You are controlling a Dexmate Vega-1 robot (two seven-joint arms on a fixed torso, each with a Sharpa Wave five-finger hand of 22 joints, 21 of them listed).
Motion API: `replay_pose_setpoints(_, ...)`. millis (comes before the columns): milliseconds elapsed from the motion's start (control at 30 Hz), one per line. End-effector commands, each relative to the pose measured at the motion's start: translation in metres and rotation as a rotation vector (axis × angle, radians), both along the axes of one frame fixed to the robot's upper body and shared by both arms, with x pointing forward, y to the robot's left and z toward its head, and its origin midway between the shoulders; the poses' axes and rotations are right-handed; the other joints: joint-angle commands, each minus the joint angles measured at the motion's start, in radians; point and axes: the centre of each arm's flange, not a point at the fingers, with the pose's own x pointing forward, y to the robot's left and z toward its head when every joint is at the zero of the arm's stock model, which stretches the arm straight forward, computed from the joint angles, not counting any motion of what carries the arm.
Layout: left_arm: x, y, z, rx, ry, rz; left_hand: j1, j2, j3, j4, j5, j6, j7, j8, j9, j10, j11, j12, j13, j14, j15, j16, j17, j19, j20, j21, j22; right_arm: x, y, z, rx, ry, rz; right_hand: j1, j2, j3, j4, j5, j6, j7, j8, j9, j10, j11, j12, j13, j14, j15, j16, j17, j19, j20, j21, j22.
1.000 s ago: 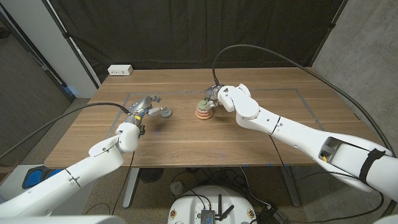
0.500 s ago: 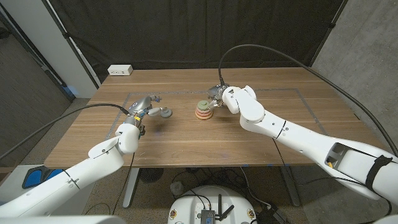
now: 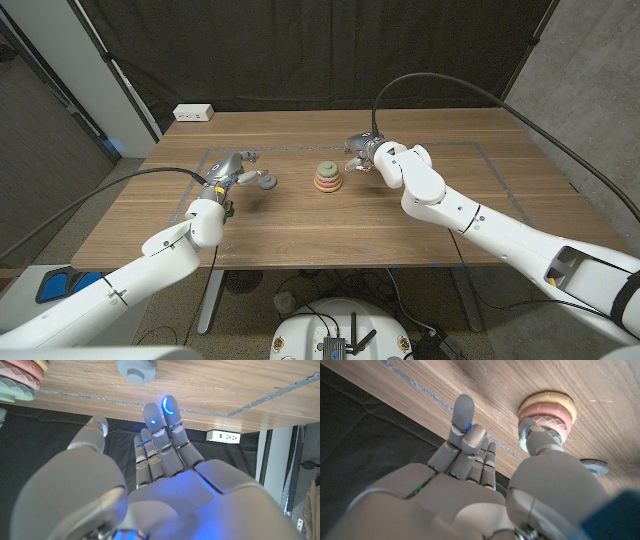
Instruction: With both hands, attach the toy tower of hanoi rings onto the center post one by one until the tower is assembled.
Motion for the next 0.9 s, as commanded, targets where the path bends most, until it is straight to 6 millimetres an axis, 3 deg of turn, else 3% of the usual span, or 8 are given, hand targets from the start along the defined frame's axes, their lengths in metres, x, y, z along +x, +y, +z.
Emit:
replay_pose_setpoints(33,-0.005,-0.009,-0.005,-0.011,-0.040,0.045,-0.008,-0.004,0.006,0.001,-0.001,0.003,-0.005,-0.001,0.003,0.008,-0.002,-0.001,0.002,0.006,-0.081,0.007,0.004,0.003,-0.140,0.003,0.000,-0.010,-0.027,-0.006,0.064,-0.050,0.024,0.006,0.003,0.005,0.001,-0.003,0.000,-0.008,0.004,0.002,0.005,-0.008,0.006,0.000,-0.009,-0.039,0.000,0.003,-0.006,-0.052,-0.005,0.000)
replay_pose_setpoints(233,-0.014,-0.009,0.001,-0.027,-0.057,0.025,-0.012,-0.008,0.005,0.002,-0.002,0.001,-0.006,-0.001,0.003,0.004,-0.002,-0.003,0.002,0.002,-0.081,0.005,0.003,0.002,-0.140,0.002,0.000,-0.016,-0.032,-0.006,0.118,-0.066,0.003,0.010,0.005,0.008,0.000,-0.002,-0.009,-0.015,0.000,0.002,0.018,-0.016,0.014,-0.003,-0.016,-0.039,-0.001,0.002,-0.013,-0.051,-0.005,-0.001)
replay_pose_setpoints(400,-0.012,-0.010,0.002,-0.012,-0.024,0.004,-0.015,-0.009,0.005,0.002,-0.003,-0.001,-0.004,-0.002,0.002,-0.002,-0.003,-0.005,0.002,-0.002,-0.081,0.002,0.001,0.001,-0.140,0.000,-0.002,-0.017,-0.037,-0.009,0.167,-0.116,0.002,0.015,0.007,0.011,-0.001,-0.001,0.011,-0.042,0.010,0.005,0.031,-0.049,0.020,-0.003,-0.026,-0.039,-0.001,0.002,-0.022,-0.051,-0.003,-0.001)
replay_pose_setpoints(733,-0.015,-0.008,0.009,0.035,-0.040,0.001,-0.016,-0.010,0.006,0.002,-0.003,-0.008,-0.003,-0.004,0.003,-0.013,0.001,-0.009,0.000,-0.008,-0.081,-0.001,0.000,-0.008,-0.141,-0.002,-0.004,-0.019,-0.054,-0.029,0.252,-0.180,-0.014,0.018,0.008,0.012,-0.001,-0.001,0.016,-0.056,0.013,0.008,0.056,-0.056,0.029,-0.003,-0.033,-0.039,0.000,0.002,-0.026,-0.051,0.003,0.001)
replay_pose_setpoints(900,-0.014,-0.007,0.009,0.018,-0.048,-0.005,-0.017,-0.009,0.006,0.002,-0.003,-0.012,-0.006,-0.005,0.003,-0.018,0.000,-0.010,-0.001,-0.012,-0.081,-0.002,-0.001,-0.009,-0.141,-0.004,-0.008,-0.022,-0.063,-0.033,0.274,-0.201,-0.034,0.022,0.010,0.012,-0.002,-0.002,0.021,-0.081,0.017,0.012,0.066,-0.061,0.033,0.000,-0.039,-0.038,0.001,0.002,-0.032,-0.050,0.005,0.000)
